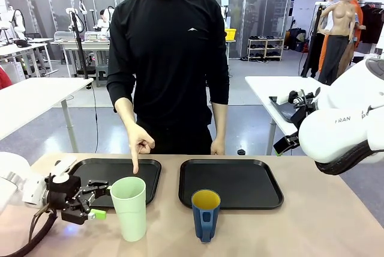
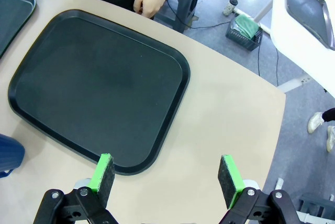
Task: Sort and store the cups by type.
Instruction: Pick up the Reusable plastic cup.
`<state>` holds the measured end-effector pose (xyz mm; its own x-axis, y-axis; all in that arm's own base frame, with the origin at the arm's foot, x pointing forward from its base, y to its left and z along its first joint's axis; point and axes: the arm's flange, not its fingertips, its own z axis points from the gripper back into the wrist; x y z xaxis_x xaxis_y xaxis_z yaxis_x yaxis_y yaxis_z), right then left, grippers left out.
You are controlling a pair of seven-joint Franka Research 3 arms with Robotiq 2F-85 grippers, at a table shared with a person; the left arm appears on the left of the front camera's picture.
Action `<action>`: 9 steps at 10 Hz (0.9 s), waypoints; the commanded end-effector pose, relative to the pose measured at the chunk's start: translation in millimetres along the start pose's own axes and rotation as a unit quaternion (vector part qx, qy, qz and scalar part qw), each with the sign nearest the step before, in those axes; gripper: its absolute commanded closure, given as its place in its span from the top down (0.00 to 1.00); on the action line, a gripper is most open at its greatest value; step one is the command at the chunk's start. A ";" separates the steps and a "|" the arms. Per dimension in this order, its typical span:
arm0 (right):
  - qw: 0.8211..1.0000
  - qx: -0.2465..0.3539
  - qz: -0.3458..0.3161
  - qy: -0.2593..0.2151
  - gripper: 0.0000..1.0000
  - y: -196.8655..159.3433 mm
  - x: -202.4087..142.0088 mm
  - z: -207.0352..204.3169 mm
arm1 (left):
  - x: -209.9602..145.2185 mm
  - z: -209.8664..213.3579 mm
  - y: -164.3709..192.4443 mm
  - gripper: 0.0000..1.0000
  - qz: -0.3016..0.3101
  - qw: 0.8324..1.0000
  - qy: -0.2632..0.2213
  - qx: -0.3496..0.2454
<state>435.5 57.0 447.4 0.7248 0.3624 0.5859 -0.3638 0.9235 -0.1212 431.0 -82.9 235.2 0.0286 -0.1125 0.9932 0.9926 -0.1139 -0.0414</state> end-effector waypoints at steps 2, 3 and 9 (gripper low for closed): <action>1.000 0.001 -0.002 -0.001 1.00 -1.0 -1.5 -0.4 | -30.1 -14.9 -0.6 1.00 -0.027 1.000 -0.006 0.006; 1.000 0.001 -0.002 -0.001 1.00 -1.0 -1.5 -0.4 | -31.2 -17.4 0.9 1.00 -0.022 1.000 -0.005 0.001; 1.000 0.001 -0.002 -0.001 1.00 -1.0 -1.5 -0.4 | 0.9 -11.7 8.5 1.00 -0.003 1.000 -0.003 -0.007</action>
<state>435.5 57.1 447.5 0.7248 0.3625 0.5859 -0.3638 0.9235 -0.1212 438.1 -95.6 233.1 0.0298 -0.1065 0.9939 0.9906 -0.1294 -0.0436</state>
